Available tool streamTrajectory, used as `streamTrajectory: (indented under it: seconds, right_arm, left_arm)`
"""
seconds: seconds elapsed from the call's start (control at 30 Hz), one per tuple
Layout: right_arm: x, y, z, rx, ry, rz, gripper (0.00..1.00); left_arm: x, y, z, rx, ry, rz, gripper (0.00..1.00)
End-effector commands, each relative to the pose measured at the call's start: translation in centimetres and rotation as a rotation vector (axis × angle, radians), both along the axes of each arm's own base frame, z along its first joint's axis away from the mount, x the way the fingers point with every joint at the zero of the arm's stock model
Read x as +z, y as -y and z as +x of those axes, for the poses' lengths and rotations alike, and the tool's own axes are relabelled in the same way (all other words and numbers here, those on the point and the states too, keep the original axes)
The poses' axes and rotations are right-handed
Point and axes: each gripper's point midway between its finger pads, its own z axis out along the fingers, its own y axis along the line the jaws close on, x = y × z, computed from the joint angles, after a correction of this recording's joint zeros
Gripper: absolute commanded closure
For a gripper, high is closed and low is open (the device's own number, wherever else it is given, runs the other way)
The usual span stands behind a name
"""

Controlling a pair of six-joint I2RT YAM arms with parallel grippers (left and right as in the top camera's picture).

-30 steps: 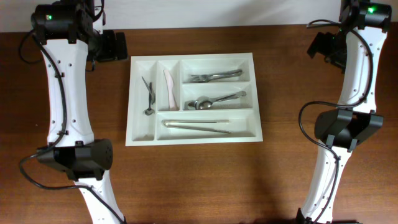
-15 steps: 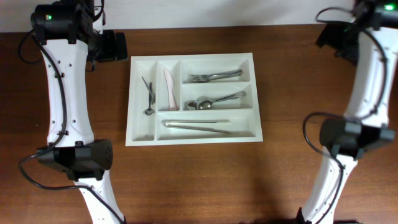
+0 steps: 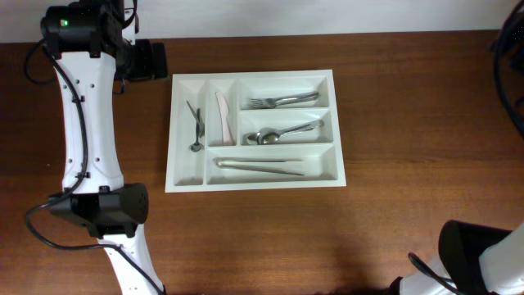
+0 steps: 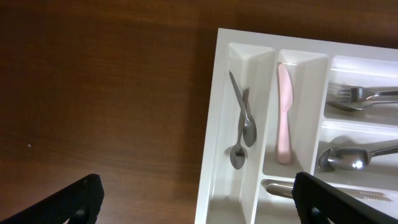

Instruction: Pack container

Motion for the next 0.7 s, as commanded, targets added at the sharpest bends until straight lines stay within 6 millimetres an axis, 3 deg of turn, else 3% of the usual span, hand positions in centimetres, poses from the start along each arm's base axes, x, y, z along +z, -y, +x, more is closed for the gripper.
streamTrajectory:
  seconds: [0.0,0.23,0.5,0.67]
  right_arm:
    - [1.8,-0.4,0.8,0.011,0.105,0.038,0.01]
    - [2.8,-2.1,2.0,0.035,0.171,0.114,0.01]
    - [-2.8,-3.4,0.0,0.049,-0.083,0.162,0.01]
    - [-4.2,-3.6,-1.4,0.049,-0.05,0.158,0.01]
  left_arm:
    - [0.5,-0.1,0.0,0.01,0.013,0.003,0.01]
    - [0.5,-0.1,0.0,0.01,0.013,0.003,0.01]
    - [0.5,-0.1,0.0,0.01,0.013,0.003,0.01]
    - [0.5,-0.1,0.0,0.01,0.013,0.003,0.01]
